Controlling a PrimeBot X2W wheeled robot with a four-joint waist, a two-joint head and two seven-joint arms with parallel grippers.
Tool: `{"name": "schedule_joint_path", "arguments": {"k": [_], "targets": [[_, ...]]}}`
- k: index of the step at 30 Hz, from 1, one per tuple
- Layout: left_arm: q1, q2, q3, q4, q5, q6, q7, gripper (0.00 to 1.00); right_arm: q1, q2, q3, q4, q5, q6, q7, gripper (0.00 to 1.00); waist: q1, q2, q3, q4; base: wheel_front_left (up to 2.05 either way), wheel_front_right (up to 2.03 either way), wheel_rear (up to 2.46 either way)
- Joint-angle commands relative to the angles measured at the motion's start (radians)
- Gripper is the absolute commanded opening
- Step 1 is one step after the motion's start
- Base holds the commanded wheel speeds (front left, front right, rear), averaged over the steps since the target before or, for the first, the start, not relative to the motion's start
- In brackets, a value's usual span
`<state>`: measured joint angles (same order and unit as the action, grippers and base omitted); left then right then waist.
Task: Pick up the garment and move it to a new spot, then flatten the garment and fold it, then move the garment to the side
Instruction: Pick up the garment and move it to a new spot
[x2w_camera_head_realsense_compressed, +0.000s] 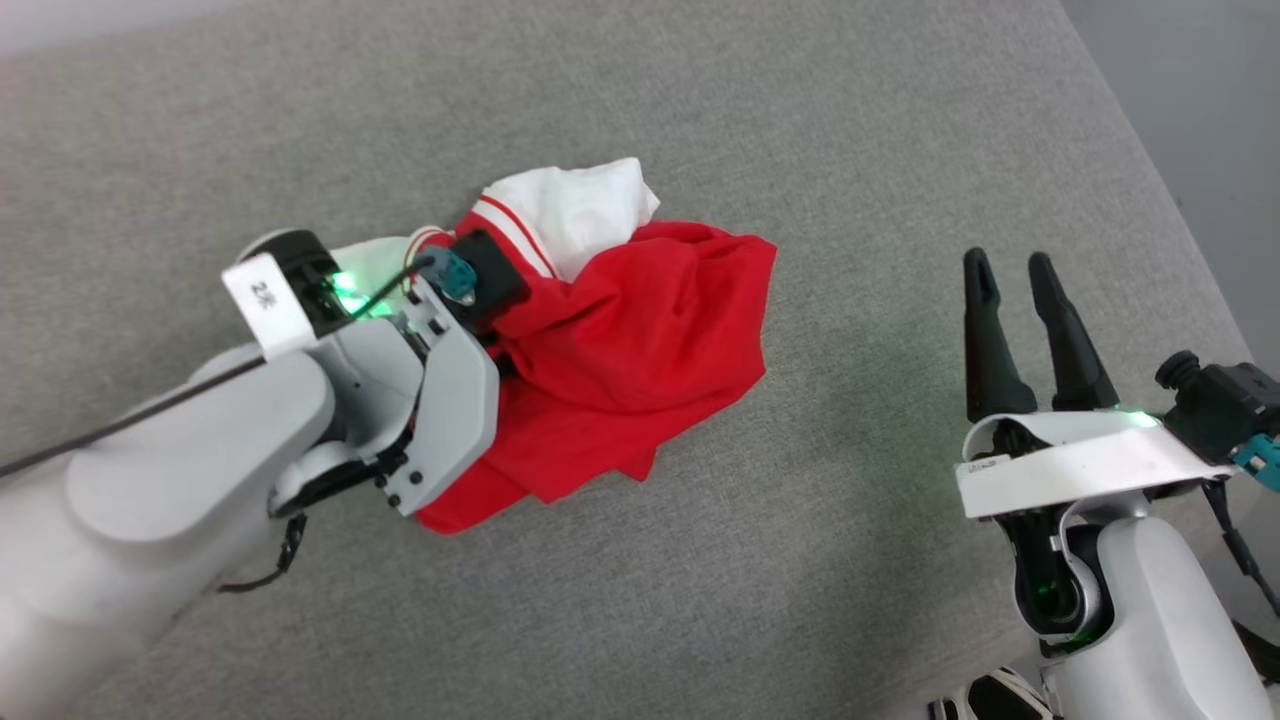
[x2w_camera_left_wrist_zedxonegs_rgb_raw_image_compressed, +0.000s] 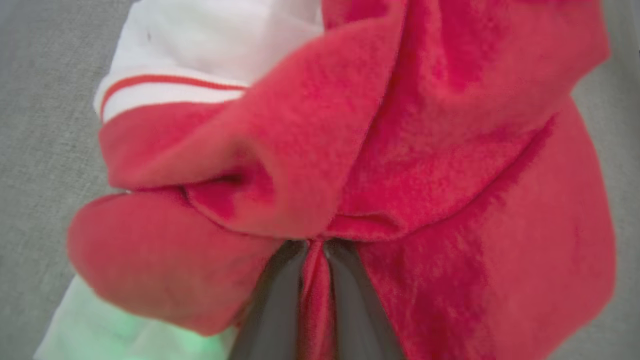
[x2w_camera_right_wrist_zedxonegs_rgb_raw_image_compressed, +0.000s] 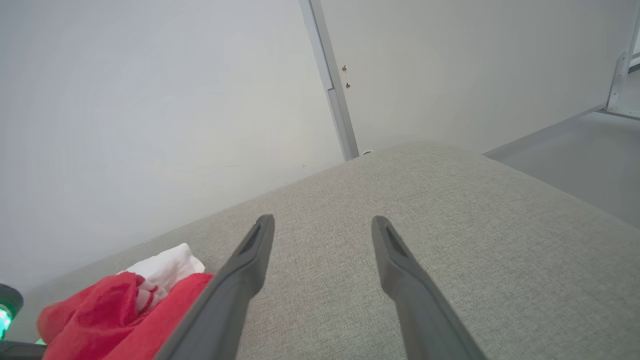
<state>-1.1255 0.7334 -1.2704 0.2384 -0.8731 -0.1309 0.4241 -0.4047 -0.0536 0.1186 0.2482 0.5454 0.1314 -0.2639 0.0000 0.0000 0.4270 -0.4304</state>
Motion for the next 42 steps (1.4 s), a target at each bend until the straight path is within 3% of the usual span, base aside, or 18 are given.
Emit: {"name": "schedule_joint_path", "arguments": {"k": [1, 9, 10, 12, 13, 14, 17, 26, 32, 36, 38, 42], "targets": [[0.047, 0.022, -0.022, 0.035, 0.002, 0.003, 0.03, 0.0, -0.01, 0.003, 0.007, -0.004, 0.007, -0.001, -0.001, 1.0, 0.0, 0.0, 0.027, -0.022, 0.0, 0.0, 0.0], [0.093, 0.022, -0.037, 0.122, -0.003, 0.008, 0.031, 0.0, -0.005, 0.003, 0.013, -0.002, 0.014, -0.001, -0.001, 1.0, 0.0, 0.0, 0.056, -0.043, 0.0, 0.0, 0.0], [0.094, 0.018, -0.037, 0.127, -0.006, 0.008, 0.01, 0.05, 0.0, 0.003, 0.013, 0.0, 0.011, -0.001, -0.001, 1.0, 0.0, 0.0, 0.053, -0.04, 0.0, 0.0, 0.0], [0.093, 0.012, -0.035, 0.131, -0.015, 0.01, -0.027, 0.25, 0.007, 0.003, 0.011, 0.004, 0.001, -0.001, -0.001, 1.0, 0.0, 0.0, 0.04, -0.026, 0.0, 0.0, 0.0], [0.09, 0.01, -0.034, 0.131, -0.014, 0.009, -0.049, 0.41, 0.007, 0.003, 0.008, 0.006, -0.005, -0.001, -0.001, 1.0, 0.0, 0.0, 0.032, -0.017, 0.0, 0.0, 0.0], [0.085, 0.007, -0.032, 0.132, -0.013, 0.009, -0.073, 0.49, 0.008, 0.003, 0.003, 0.007, -0.013, -0.001, 0.0, 1.0, 0.0, 0.0, 0.022, -0.006, 0.0, 0.0, 0.0], [0.063, -0.009, -0.024, 0.126, -0.026, 0.008, -0.165, 1.0, 0.018, 0.003, -0.006, 0.01, -0.039, -0.001, 0.0, 1.0, 0.0, 0.0, -0.013, 0.037, 0.0, 0.0, 0.0], [0.056, -0.064, -0.012, 0.106, -0.118, 0.003, -0.483, 1.0, 0.058, -0.021, -0.043, 0.027, -0.135, -0.001, 0.0, 1.0, 0.0, 0.0, -0.137, 0.191, 0.0, 0.0, 0.0], [0.119, -0.077, -0.01, 0.132, -0.207, 0.003, -0.63, 1.0, 0.098, -0.065, -0.048, 0.037, -0.165, -0.001, 0.0, 1.0, 0.0, 0.0, -0.196, 0.283, 0.0, 0.0, 0.0], [0.209, -0.097, 0.03, 0.235, -0.22, 0.011, -0.682, 1.0, 0.12, -0.089, -0.05, 0.043, -0.175, -0.001, 0.0, 1.0, 0.0, 0.0, -0.222, 0.333, 0.0, 0.0, 0.0], [0.267, -0.13, 0.094, 0.26, -0.228, 0.019, -0.689, 1.0, 0.136, -0.101, -0.061, 0.042, -0.178, -0.001, 0.0, 1.0, 0.0, 0.0, -0.232, 0.361, 0.0, 0.0, 0.0], [0.436, -0.163, 0.315, 0.27, -0.14, 0.052, -0.688, 1.0, 0.149, -0.122, -0.072, 0.037, -0.18, -0.001, 0.0, 1.0, 0.0, 0.0, -0.24, 0.411, 0.0, 0.0, 0.0]]}}
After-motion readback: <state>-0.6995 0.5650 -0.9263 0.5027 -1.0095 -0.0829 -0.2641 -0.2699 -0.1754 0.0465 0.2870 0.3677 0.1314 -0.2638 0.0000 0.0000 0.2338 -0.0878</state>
